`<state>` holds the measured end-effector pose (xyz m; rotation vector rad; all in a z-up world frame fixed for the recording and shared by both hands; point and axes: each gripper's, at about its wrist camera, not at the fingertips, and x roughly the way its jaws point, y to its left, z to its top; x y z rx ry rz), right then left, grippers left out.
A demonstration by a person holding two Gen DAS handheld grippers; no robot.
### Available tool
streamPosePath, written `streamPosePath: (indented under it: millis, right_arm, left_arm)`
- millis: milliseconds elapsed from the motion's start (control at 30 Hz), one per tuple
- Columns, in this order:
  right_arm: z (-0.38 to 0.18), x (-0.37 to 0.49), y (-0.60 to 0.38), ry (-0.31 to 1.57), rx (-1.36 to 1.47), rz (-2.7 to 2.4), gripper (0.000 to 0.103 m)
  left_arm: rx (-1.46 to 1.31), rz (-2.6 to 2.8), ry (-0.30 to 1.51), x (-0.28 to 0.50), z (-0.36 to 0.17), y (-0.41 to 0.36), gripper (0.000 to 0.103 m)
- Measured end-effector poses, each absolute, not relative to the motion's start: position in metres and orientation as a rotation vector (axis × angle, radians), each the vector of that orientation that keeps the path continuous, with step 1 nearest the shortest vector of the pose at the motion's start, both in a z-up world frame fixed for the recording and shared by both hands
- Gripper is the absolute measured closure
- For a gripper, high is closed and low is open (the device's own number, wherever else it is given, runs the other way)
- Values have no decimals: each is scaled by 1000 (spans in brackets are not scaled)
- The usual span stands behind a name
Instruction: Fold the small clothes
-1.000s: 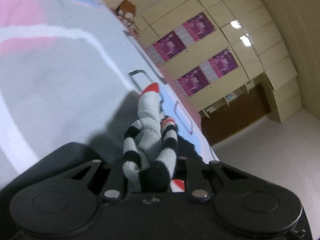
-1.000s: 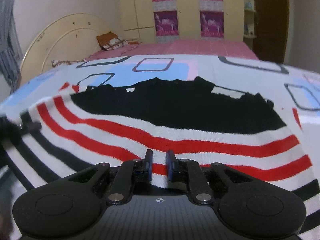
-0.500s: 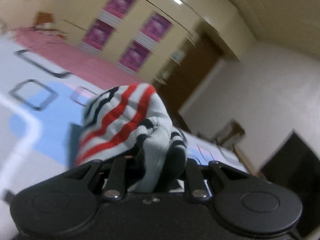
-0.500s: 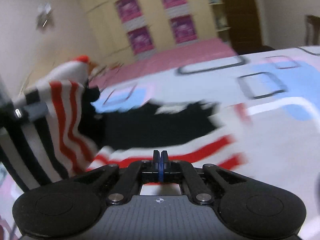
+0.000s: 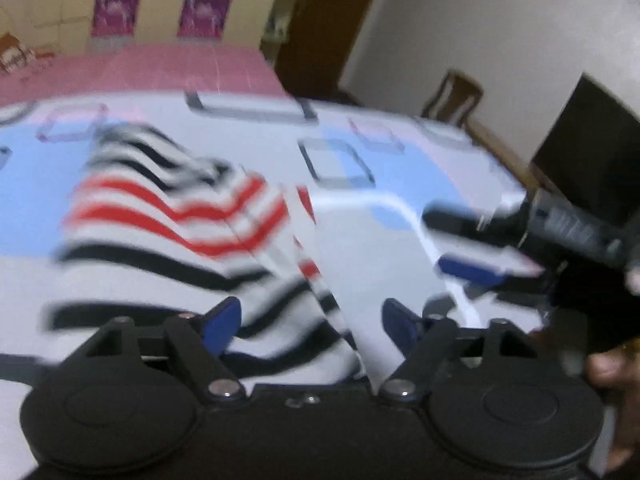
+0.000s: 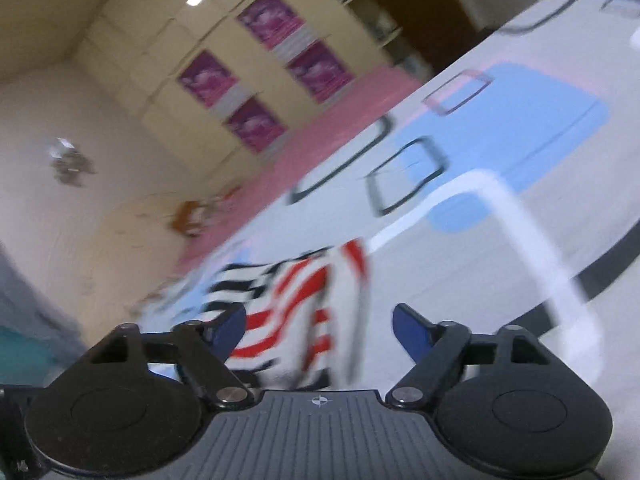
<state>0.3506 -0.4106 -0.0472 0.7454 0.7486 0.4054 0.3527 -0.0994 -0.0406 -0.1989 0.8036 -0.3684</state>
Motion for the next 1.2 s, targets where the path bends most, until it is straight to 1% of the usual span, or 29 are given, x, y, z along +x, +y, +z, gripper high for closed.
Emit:
streamPosePath:
  millis: [33, 67, 100, 133, 267, 400, 433, 533, 600, 633, 733, 767, 867, 933, 1000, 1033, 1200]
  right_arm:
    - [-48, 355, -408, 766, 762, 440, 36]
    - [-48, 357, -403, 785, 772, 472, 36]
    - [-50, 361, -394, 803, 769, 496, 36]
    - [-52, 365, -385, 824, 763, 516, 36]
    - [-72, 383, -353, 927, 749, 558, 36]
    - [-92, 409, -329, 1012, 709, 552, 36]
    - [-97, 414, -324, 1027, 689, 551, 36]
    - [-92, 420, -307, 1016, 588, 539, 36]
    - [-88, 422, -293, 999, 484, 523, 53]
    - [-88, 421, -287, 1000, 431, 503, 65]
    - [-84, 416, -284, 969, 365, 496, 80]
    - [-78, 411, -285, 940, 343, 488, 81]
    - [-55, 391, -285, 816, 263, 475, 82]
    - [-56, 387, -286, 781, 230, 447, 82]
    - [-88, 398, -286, 895, 205, 381, 81]
    - [-97, 398, -292, 898, 267, 381, 81]
    - [-93, 389, -296, 903, 295, 370, 81]
  left_arm:
    - [-218, -351, 773, 351, -35, -84, 43]
    - [-227, -321, 746, 351, -31, -66, 58]
    - [-223, -283, 731, 356, -31, -51, 62]
    - [-224, -234, 727, 365, -33, -37, 63]
    - [-264, -177, 747, 404, -47, 2, 63]
    - [-281, -229, 798, 422, -68, 7, 64]
    - [-264, -235, 815, 425, -75, 6, 63]
    - [-243, -229, 831, 428, -89, 6, 62]
    - [-259, -242, 821, 420, -87, 11, 62]
    - [-263, -248, 818, 417, -86, 12, 62]
    - [-276, -283, 804, 415, -88, 11, 63]
    - [-278, -307, 796, 415, -87, 10, 63]
    - [-215, -363, 791, 418, -84, -3, 62]
    - [-165, -372, 805, 423, -87, -13, 62]
    - [-112, -385, 822, 429, -90, -22, 62]
    - [-83, -385, 827, 431, -90, -25, 61]
    - [-55, -442, 847, 433, -89, -17, 61]
